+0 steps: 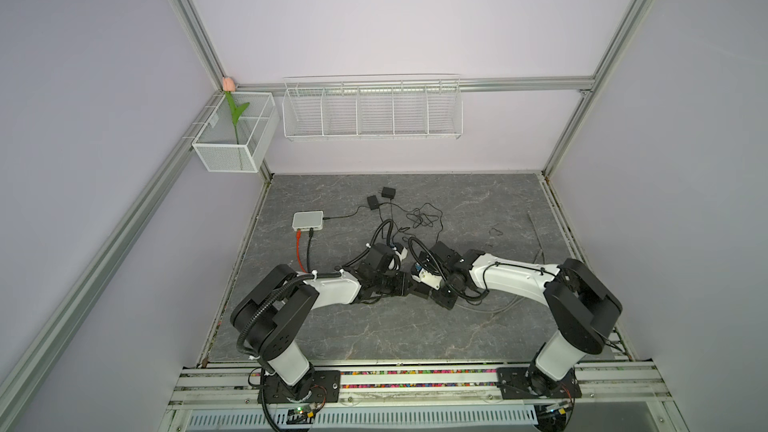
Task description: Insert the plug into the switch port
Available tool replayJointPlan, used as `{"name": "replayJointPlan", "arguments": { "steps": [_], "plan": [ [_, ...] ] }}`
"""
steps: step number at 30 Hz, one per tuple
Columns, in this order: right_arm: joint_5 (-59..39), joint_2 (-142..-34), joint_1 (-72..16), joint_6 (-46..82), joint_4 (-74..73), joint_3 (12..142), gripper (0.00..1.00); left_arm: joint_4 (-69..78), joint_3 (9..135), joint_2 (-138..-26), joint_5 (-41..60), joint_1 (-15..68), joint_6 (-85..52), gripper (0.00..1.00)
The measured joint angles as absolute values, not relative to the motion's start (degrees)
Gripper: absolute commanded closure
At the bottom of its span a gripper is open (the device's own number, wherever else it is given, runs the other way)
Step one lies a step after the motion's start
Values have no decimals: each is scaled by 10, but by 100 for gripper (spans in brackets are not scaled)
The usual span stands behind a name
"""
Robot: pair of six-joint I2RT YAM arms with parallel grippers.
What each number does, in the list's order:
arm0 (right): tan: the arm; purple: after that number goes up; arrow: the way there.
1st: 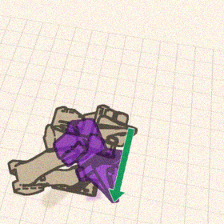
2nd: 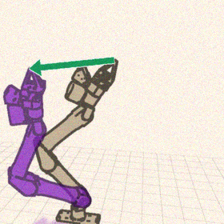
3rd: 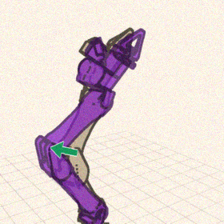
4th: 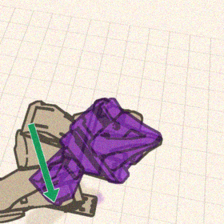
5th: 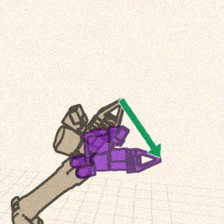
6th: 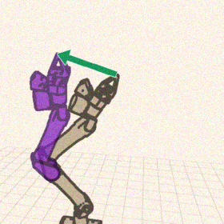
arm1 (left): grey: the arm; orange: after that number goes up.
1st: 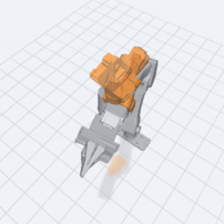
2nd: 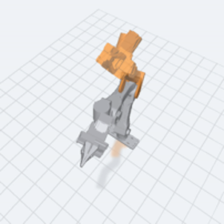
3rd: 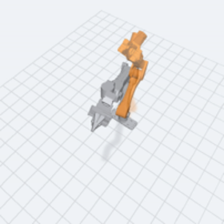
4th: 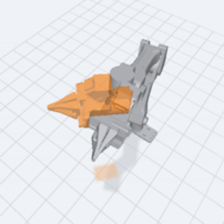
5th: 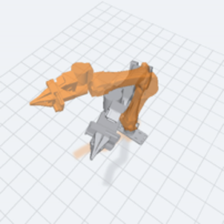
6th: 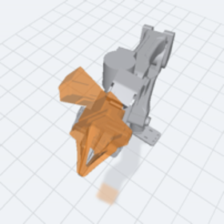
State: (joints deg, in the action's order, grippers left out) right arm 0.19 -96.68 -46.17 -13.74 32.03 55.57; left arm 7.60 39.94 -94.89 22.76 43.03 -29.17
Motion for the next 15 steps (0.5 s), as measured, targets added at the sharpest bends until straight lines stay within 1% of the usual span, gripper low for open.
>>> {"name": "replayJointPlan", "arguments": {
  "steps": [15],
  "plan": [
    [0, -974, -462, -140, 328, 565, 93, 91, 411, -966, 234, 427, -282, 71]
  ]
}}
